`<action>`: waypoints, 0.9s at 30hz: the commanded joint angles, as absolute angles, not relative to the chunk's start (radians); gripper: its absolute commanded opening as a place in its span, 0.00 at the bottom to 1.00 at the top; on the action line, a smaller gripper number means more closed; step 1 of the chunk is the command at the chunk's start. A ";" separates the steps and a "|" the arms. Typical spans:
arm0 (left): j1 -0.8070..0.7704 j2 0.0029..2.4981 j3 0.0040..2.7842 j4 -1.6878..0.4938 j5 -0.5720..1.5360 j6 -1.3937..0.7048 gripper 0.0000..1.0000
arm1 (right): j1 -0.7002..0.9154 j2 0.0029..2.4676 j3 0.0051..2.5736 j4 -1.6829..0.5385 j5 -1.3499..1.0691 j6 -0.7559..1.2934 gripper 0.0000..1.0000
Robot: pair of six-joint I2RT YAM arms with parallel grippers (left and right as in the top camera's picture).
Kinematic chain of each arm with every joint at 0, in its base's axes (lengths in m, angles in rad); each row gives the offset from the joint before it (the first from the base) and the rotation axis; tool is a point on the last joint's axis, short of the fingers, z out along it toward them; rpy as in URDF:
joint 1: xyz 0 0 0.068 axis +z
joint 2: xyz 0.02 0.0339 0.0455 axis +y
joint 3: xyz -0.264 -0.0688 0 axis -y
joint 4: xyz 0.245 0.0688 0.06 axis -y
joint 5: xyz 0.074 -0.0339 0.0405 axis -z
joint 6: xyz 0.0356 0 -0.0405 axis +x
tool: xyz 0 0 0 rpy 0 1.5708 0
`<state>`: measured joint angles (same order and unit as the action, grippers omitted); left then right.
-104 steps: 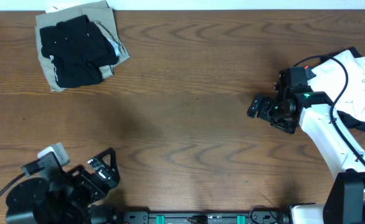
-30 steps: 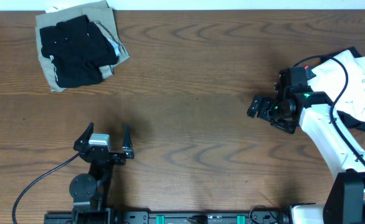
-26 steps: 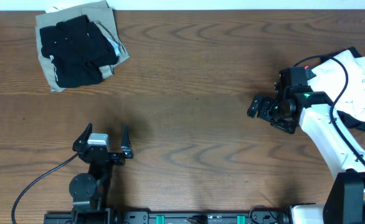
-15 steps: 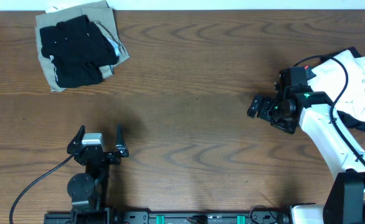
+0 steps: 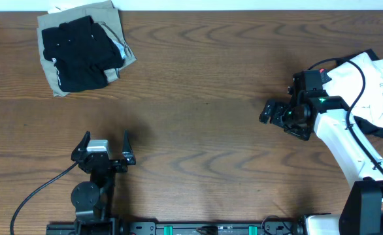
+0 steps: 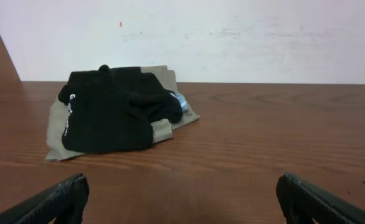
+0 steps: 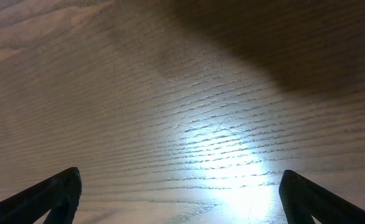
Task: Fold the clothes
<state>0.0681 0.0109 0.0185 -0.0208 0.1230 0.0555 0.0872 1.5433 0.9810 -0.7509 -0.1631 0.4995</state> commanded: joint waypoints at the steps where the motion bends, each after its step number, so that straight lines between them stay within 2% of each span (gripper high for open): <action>1: 0.064 0.004 0.004 -0.059 0.126 0.051 0.98 | 0.080 1.531 0.993 -0.752 -0.157 0.492 0.99; 17: 0.064 0.004 0.004 -0.059 0.126 0.051 0.98 | 0.080 1.514 0.992 -0.752 -0.157 0.492 0.99; 27: 0.064 0.004 0.004 -0.059 0.126 0.051 0.98 | 0.075 1.234 0.929 -0.752 -0.131 0.492 0.99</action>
